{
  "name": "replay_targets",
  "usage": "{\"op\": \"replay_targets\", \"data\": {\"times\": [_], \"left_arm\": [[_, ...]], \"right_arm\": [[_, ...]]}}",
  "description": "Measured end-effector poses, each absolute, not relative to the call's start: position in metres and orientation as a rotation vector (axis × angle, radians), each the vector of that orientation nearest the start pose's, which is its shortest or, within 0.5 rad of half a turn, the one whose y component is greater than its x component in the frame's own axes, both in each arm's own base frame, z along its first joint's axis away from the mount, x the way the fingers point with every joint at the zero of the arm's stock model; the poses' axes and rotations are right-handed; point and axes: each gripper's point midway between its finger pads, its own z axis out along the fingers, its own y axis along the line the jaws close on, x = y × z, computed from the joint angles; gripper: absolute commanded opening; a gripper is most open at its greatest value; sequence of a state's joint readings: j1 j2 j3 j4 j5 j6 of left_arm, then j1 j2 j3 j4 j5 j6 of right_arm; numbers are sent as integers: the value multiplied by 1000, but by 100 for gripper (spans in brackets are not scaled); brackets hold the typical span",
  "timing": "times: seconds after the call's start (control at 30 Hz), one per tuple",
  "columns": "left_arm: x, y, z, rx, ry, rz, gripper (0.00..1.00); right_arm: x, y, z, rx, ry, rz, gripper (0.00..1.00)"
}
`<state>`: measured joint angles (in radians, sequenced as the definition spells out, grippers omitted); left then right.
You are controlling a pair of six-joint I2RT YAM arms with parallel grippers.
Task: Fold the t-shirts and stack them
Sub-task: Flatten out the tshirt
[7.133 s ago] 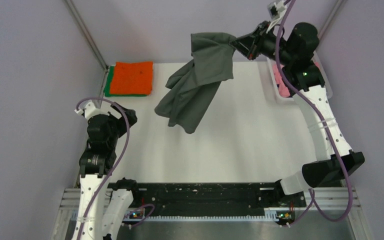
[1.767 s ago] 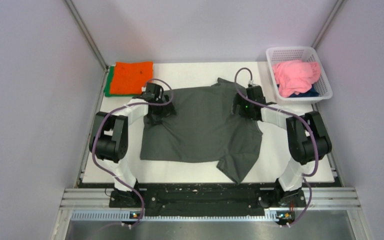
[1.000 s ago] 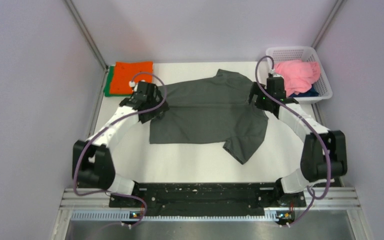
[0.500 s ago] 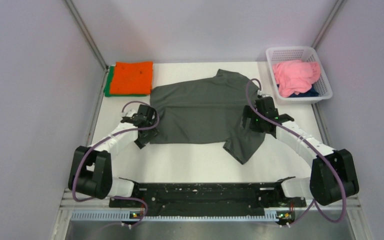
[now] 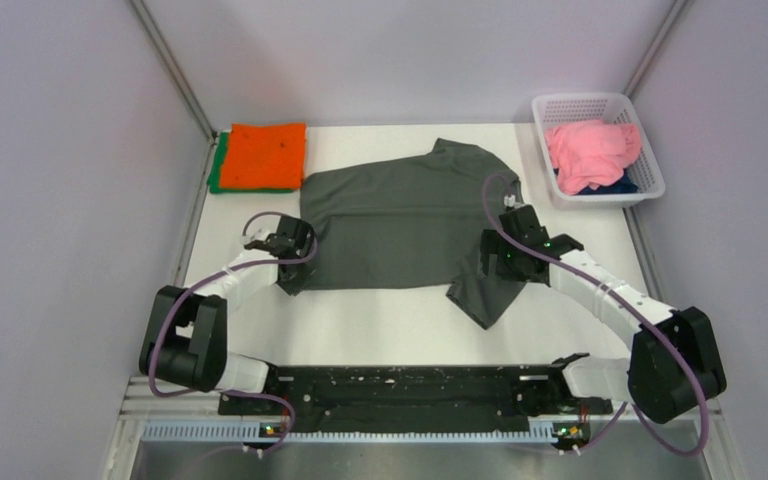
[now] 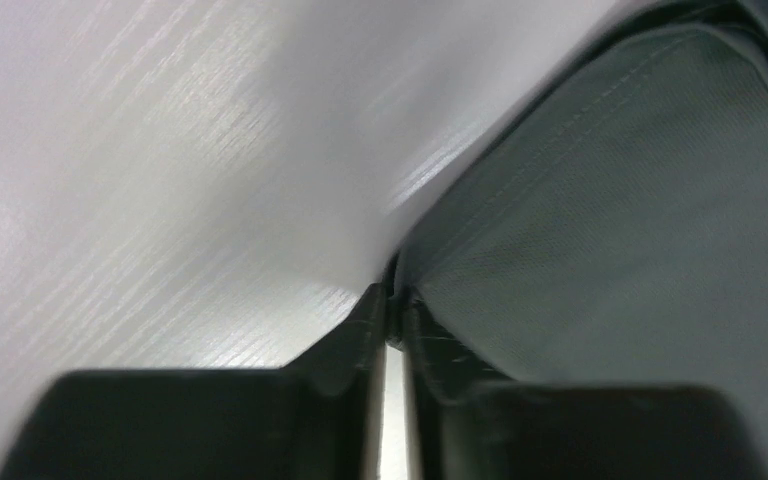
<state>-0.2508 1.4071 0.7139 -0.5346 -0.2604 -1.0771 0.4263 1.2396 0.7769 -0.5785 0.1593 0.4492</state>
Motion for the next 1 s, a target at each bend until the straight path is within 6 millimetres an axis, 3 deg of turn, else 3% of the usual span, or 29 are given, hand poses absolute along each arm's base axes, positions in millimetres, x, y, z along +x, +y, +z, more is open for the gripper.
{"op": "replay_targets", "data": {"times": [0.2, 0.3, 0.43, 0.6, 0.77, 0.9, 1.0], "left_arm": [[267, -59, 19, -1146, 2453, -21, 0], [267, -58, 20, -1140, 2453, -21, 0], [266, -58, 20, -1132, 2456, -20, 0], [264, -58, 20, -1117, 2465, -21, 0], [259, -58, 24, -1103, 2466, -31, 0], [258, -58, 42, -1072, 2432, -81, 0], [259, -59, 72, -1023, 2393, -136, 0]], "right_arm": [[216, 140, 79, -154, 2618, 173, 62], [192, 151, 63, -236, 2673, 208, 57], [168, 148, 38, -296, 2753, 187, 50], [173, 151, 16, -294, 2781, 140, 34], [185, 145, 14, -200, 2741, 54, 0], [188, 135, 18, -128, 2717, -10, 0], [190, 119, 39, -94, 2667, -85, 0]]}}
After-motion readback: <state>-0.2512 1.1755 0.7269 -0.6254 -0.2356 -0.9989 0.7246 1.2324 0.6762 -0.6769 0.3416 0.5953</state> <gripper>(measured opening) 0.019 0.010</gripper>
